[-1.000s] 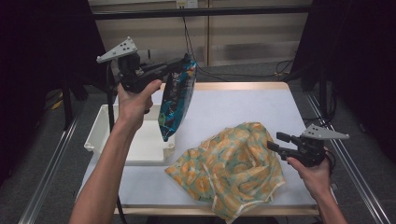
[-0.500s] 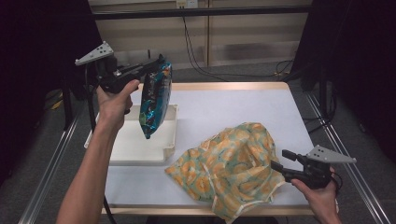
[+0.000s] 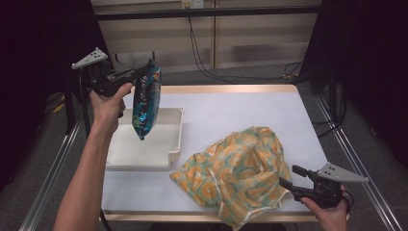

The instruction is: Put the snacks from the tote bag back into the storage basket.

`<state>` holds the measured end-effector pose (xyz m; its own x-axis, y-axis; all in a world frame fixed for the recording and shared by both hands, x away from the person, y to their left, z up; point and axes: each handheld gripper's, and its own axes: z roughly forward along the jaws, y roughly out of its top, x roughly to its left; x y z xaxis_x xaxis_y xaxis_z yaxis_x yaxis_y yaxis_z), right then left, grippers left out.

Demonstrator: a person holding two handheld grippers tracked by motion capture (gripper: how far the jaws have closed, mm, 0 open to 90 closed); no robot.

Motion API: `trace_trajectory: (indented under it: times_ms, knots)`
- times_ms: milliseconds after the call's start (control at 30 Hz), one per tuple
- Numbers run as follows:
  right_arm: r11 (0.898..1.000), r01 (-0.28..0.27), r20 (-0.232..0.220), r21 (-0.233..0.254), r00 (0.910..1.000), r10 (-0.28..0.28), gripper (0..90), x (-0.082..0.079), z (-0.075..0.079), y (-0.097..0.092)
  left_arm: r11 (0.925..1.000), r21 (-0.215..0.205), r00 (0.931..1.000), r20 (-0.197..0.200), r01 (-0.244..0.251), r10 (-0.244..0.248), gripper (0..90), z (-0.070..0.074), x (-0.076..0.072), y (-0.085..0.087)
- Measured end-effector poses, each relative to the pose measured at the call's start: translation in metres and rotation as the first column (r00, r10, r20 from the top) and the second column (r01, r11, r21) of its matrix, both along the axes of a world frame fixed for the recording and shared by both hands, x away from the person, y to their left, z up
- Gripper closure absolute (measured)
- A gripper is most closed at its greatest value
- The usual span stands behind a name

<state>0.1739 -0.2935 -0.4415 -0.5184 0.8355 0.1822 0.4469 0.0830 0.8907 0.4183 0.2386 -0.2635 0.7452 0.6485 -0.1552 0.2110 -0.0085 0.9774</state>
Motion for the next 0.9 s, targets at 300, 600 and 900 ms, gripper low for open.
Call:
trace_trajectory:
  times_ms: [300,600,900]
  knots:
    - [1.0,-0.006,-0.012,0.003,0.9999,0.006,26.2,-0.004,-0.006,-0.002,0.9981,0.005,0.9974,-0.036,-0.062,0.062,90.0,-0.023,0.01,0.01]
    - [1.0,0.004,-0.009,0.002,1.0,-0.004,25.6,-0.006,-0.004,-0.002,0.9935,0.05,0.9928,-0.057,-0.102,0.105,90.0,-0.045,0.03,0.006]
    - [1.0,0.009,-0.008,0.006,0.9999,-0.009,25.4,-0.005,-0.005,-0.005,0.9884,0.05,0.9877,-0.056,-0.143,0.146,90.0,-0.067,0.042,0.0]
